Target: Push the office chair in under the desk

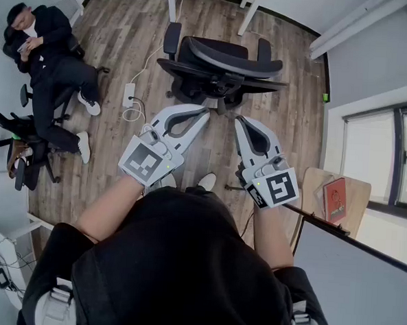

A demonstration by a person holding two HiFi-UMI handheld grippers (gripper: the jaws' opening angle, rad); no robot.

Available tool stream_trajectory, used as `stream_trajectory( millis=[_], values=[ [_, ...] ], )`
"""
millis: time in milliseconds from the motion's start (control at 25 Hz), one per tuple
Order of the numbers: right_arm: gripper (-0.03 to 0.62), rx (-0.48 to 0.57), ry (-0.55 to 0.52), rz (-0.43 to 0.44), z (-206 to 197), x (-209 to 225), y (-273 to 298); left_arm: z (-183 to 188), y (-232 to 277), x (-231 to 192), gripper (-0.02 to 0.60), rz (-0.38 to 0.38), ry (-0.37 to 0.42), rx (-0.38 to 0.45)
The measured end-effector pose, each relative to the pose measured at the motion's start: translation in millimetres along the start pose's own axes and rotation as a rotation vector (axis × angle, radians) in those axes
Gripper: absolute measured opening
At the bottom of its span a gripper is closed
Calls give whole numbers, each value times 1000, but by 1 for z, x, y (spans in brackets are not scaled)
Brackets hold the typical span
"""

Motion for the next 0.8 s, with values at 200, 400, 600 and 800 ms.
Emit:
stream_trajectory(
  millis=[200,400,600,800],
  values=[
    [2,14,5,5,1,7,-2,1,2,-1,-5,20,-1,-4],
    [18,3,10,-10,4,21,-8,2,1,-9,2,51,14,2],
    [34,-38,-23,-26,-1,28,-16,-2,4,-9,12,64,27,-19],
    [93,-78,-69,-23,-1,36,-19,-6,8,-12,55,58,50,-48]
  ],
)
Point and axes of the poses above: the fingertips, and each gripper's own axes: y forward along the fingers, x to its right, z out of its top, the point moved 5 cm from there along -y, backward along the fingers
